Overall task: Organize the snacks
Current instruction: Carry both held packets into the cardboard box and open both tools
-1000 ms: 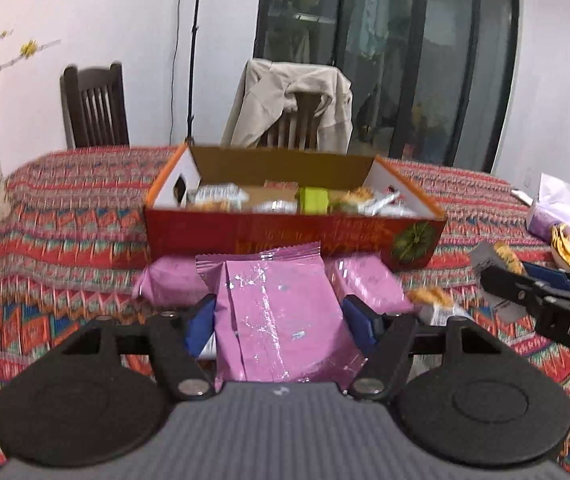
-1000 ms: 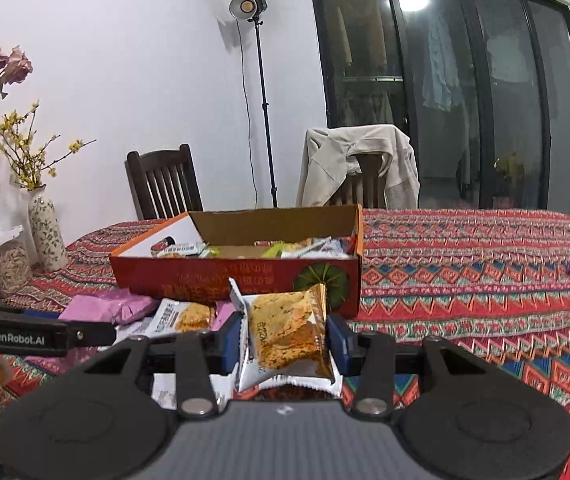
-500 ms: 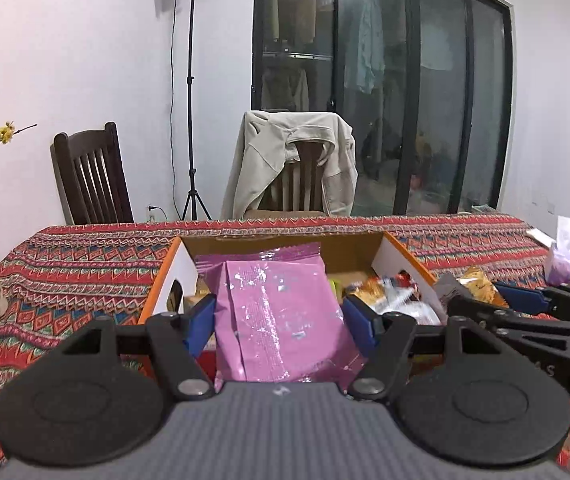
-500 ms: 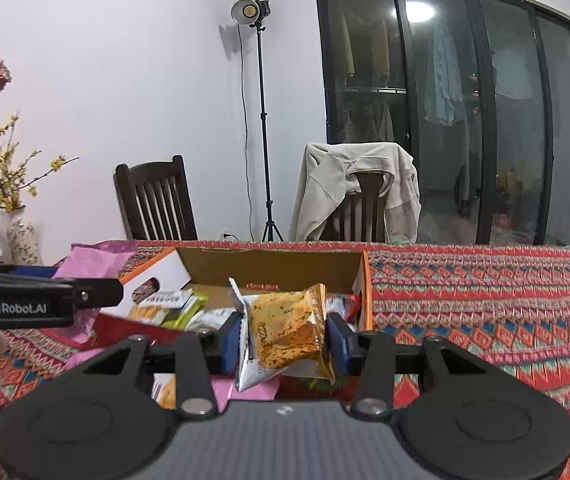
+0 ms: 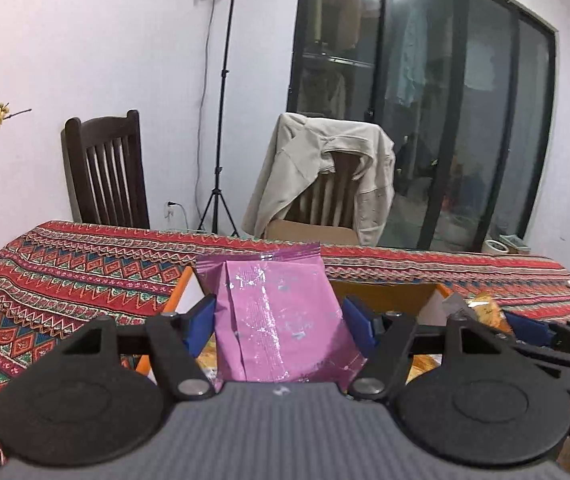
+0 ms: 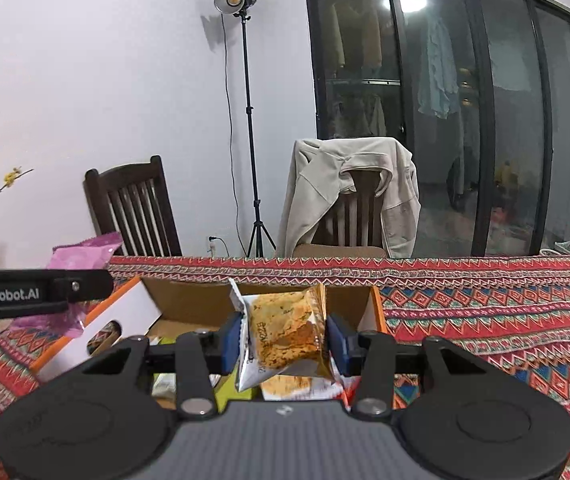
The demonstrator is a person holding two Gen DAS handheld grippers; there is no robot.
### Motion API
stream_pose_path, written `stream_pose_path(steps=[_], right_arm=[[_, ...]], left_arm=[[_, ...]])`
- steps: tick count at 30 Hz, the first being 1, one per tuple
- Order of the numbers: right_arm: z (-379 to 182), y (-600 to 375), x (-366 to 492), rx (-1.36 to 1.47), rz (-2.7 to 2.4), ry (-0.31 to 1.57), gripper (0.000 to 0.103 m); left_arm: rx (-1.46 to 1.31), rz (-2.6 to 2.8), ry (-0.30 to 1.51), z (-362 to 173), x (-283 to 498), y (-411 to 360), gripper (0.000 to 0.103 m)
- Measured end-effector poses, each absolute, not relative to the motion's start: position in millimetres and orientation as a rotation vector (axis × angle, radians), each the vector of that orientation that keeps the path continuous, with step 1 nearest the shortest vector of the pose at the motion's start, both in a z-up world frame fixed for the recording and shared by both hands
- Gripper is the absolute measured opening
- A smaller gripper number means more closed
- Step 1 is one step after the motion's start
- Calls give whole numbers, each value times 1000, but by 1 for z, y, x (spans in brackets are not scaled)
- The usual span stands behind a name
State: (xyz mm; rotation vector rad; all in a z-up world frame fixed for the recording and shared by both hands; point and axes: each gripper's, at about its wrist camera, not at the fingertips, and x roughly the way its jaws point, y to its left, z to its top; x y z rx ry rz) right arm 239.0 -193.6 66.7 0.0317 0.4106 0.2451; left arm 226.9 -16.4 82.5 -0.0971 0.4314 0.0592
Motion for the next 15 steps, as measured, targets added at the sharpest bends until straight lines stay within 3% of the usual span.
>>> stream_pose_path(steps=[15], right_arm=[[35,-188,263,2,253,433,45]], left_arm=[[-93,98,491,42,256,7,71]])
